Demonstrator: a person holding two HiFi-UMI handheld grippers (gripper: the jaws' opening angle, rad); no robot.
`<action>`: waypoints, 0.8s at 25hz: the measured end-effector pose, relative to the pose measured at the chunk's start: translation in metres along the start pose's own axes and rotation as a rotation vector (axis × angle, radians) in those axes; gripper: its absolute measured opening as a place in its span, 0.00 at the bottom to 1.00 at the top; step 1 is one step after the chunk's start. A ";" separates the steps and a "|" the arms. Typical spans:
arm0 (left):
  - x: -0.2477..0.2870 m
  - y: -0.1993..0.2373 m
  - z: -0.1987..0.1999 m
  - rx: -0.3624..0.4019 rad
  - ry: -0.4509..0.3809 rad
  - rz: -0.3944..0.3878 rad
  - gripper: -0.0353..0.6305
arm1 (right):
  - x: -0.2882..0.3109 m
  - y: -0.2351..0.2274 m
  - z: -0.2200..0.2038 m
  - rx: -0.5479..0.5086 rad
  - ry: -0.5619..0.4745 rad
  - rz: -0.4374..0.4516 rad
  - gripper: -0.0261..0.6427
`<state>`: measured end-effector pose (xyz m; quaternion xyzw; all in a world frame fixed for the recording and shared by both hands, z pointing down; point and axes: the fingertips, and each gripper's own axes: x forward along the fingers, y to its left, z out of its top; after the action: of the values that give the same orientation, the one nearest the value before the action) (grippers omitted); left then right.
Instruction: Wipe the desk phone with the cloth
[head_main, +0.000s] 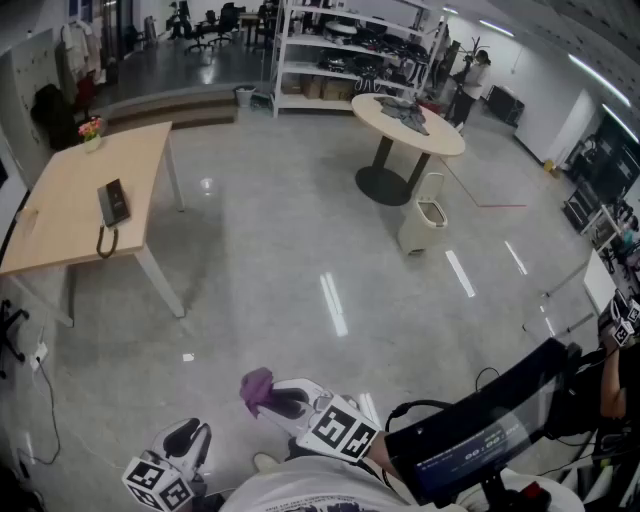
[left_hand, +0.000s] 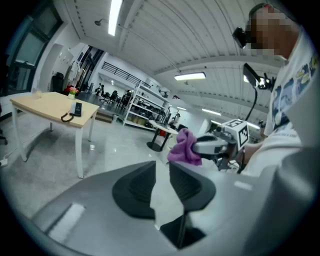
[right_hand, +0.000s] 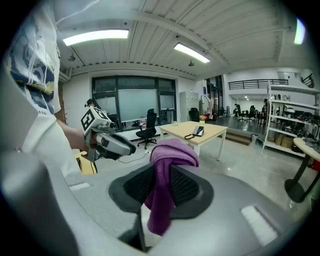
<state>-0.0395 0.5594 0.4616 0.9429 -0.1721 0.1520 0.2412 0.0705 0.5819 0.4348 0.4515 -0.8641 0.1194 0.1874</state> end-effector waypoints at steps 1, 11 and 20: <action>0.003 -0.001 0.001 -0.001 0.003 0.003 0.20 | 0.001 -0.002 0.000 0.000 0.001 0.009 0.18; 0.036 0.007 0.020 0.003 0.006 0.033 0.19 | 0.013 -0.034 -0.001 -0.010 0.001 0.073 0.18; 0.076 0.029 0.036 0.029 0.046 0.104 0.19 | 0.024 -0.083 -0.006 0.002 -0.011 0.134 0.18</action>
<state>0.0239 0.4982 0.4716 0.9322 -0.2133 0.1887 0.2234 0.1278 0.5199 0.4537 0.3936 -0.8932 0.1302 0.1739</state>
